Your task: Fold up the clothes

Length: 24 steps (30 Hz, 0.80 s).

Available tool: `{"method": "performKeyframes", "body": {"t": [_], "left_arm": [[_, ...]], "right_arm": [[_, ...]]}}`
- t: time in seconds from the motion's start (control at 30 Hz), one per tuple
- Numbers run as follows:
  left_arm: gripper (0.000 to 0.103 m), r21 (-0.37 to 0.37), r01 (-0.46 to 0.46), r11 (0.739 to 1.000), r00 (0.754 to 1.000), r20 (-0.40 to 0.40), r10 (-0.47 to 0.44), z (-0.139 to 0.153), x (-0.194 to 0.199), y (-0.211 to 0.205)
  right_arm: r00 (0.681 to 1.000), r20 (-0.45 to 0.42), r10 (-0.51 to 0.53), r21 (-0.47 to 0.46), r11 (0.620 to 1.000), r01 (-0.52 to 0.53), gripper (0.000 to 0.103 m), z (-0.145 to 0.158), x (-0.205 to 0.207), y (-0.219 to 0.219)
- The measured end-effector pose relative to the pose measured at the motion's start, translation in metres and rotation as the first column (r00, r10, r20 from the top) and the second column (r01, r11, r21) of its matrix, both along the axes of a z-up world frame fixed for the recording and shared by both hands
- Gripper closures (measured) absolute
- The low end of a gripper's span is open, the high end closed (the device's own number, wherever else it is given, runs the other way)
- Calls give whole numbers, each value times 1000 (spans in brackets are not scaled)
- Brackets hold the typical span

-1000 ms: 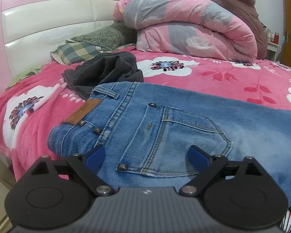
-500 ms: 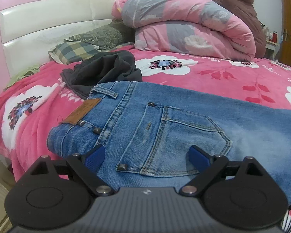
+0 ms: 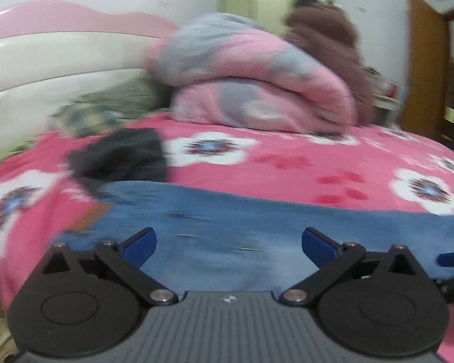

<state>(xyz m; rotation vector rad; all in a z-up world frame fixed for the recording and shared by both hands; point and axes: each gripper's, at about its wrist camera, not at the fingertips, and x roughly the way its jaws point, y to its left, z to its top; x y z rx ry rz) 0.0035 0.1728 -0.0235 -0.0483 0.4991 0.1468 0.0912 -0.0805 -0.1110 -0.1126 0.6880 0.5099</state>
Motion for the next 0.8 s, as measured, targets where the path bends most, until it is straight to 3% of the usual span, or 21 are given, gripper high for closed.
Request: {"method": "performKeyframes", "body": {"t": [0.07,0.2,0.37,0.47,0.57,0.67,0.73,0.8], "left_arm": [[0,19,70,997,997,-24,-70,-2,12,-25],[0,27,172,985,983,-67,-170,-10,37,-71],[0,-25,225,974,962,-156,-226,-30,66,-104],[0,-26,218,976,951,-219,-218,-47,78,-111],[0,-31,205,978,945,-256,-206,-60,82,-109],[0,-10,212,977,948,-242,-208,-62,79,-109],[0,-3,206,979,951,-236,-201,-62,81,-109],[0,2,199,980,953,-232,-193,-64,82,-112]], "right_arm": [[1000,-4,14,3,1000,-14,4,-6,-22,-24],[1000,19,25,-49,998,-24,4,20,-44,-54],[984,142,-105,-26,994,109,4,50,4,-91],[977,108,-184,-37,981,189,4,33,46,-119],[969,46,-242,-103,964,245,3,6,55,-164],[924,56,-379,-18,925,380,2,13,40,-234],[863,70,-500,-43,863,503,2,15,38,-273],[820,20,-571,43,820,570,3,19,36,-308]]}}
